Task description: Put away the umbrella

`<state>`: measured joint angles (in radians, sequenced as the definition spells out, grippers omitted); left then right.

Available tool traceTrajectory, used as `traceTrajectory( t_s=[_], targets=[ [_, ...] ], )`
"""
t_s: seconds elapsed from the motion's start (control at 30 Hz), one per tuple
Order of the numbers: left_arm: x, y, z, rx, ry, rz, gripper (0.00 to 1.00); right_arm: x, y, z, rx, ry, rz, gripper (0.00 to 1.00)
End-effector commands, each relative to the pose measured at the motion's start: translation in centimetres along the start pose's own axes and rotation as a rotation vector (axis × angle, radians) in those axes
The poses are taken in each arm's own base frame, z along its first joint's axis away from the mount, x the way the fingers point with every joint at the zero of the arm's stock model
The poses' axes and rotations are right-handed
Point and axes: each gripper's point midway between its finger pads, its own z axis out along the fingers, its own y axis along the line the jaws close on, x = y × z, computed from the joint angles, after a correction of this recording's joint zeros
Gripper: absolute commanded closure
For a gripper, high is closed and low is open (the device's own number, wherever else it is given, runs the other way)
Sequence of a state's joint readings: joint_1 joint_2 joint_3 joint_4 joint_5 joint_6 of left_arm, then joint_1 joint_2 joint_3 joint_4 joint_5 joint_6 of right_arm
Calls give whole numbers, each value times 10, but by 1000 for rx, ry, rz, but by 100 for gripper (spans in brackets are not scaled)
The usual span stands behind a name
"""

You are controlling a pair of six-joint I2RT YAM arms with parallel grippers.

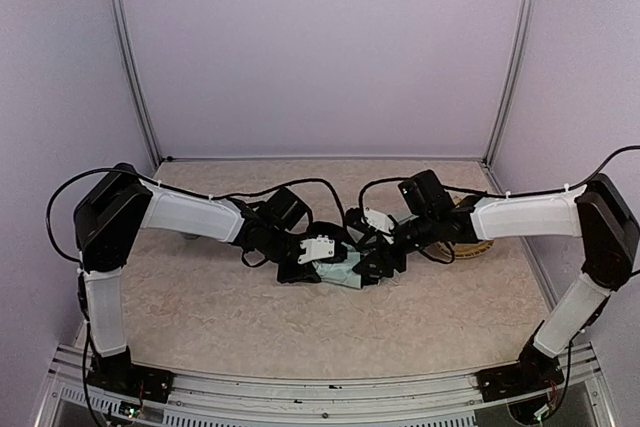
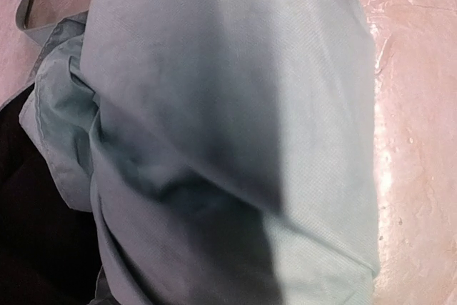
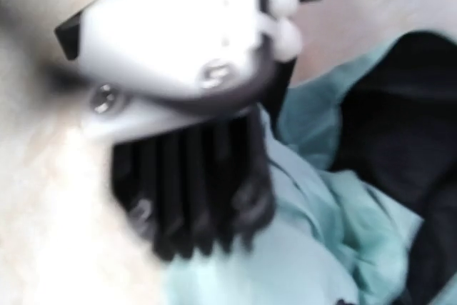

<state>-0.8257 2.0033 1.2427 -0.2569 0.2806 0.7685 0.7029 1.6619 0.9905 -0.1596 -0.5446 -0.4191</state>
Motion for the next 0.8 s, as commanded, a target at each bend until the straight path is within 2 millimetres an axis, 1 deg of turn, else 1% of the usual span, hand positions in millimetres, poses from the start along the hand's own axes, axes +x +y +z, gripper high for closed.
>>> traceTrajectory(
  t_s=[0.0, 0.1, 0.2, 0.27, 0.3, 0.33, 0.37, 0.47, 0.5, 0.57, 0.67, 0.73, 0.77],
  targets=[
    [41, -51, 7, 269, 126, -194, 100, -11, -17, -15, 180, -67, -106, 37],
    [40, -58, 6, 366, 120, -262, 100, -9, -16, -17, 283, -44, -197, 38],
    [40, -65, 4, 470, 125, -341, 100, -12, 1, -9, 341, -14, -362, 37],
    [41, -68, 4, 515, 127, -376, 100, -13, 8, -2, 373, 11, -459, 35],
    [42, -70, 4, 531, 129, -386, 100, -13, 12, 3, 381, 29, -495, 33],
    [43, -71, 5, 543, 135, -391, 100, -12, 11, 7, 398, 49, -519, 31],
    [44, -73, 6, 555, 141, -398, 100, -12, 9, 10, 409, 67, -536, 25],
    [46, -76, 7, 585, 148, -409, 100, -3, 4, 25, 412, 142, -570, 8],
    [46, -78, 7, 593, 151, -410, 100, 3, 0, 30, 426, 180, -576, 7],
    [46, -80, 6, 607, 152, -412, 100, 13, -7, 38, 442, 247, -593, 7],
    [45, -81, 5, 615, 147, -411, 100, 29, -11, 49, 423, 338, -597, 12],
    [45, -82, 5, 620, 144, -412, 100, 35, -13, 54, 420, 369, -594, 19],
    [46, -81, 5, 621, 145, -414, 100, 36, -16, 55, 431, 385, -588, 27]
  ],
)
